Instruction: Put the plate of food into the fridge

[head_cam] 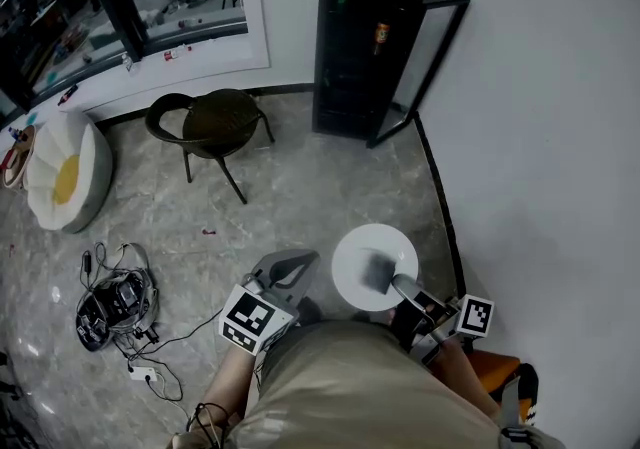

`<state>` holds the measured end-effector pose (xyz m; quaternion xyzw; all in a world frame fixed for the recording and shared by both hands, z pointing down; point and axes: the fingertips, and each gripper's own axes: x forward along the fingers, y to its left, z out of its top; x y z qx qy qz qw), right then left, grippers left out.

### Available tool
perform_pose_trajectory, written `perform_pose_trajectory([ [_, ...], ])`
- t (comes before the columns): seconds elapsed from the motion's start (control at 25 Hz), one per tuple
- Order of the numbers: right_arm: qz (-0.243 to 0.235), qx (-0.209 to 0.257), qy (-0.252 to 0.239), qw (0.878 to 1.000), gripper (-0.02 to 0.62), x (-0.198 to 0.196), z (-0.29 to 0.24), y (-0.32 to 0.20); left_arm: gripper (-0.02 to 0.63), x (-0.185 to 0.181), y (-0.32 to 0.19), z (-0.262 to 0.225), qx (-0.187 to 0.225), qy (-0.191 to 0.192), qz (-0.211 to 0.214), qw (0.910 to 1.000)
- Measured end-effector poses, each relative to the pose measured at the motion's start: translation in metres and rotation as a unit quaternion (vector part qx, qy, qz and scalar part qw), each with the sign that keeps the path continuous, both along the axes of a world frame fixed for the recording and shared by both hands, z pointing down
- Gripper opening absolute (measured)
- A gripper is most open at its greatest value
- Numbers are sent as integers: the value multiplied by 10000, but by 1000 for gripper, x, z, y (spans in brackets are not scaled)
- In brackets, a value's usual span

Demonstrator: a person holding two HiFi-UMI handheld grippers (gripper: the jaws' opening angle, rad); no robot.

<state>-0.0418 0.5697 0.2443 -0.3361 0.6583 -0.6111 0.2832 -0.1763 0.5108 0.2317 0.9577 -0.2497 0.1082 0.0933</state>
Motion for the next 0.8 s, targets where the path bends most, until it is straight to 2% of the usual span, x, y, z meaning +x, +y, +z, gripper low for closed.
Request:
perform_pose_trajectory([
  [0.2, 113, -101, -57, 9999, 40, -7, 4, -6, 11, -11, -8, 6, -128, 157, 53, 9998],
  [0.44, 102, -243, -54, 9996, 40, -19, 17, -9, 11, -29, -3, 19, -218, 73, 64, 9997],
  [0.8, -143, -256, -97, 9995, 40, -18, 24, -36, 11, -40, -23, 18, -230, -28, -380, 9990],
])
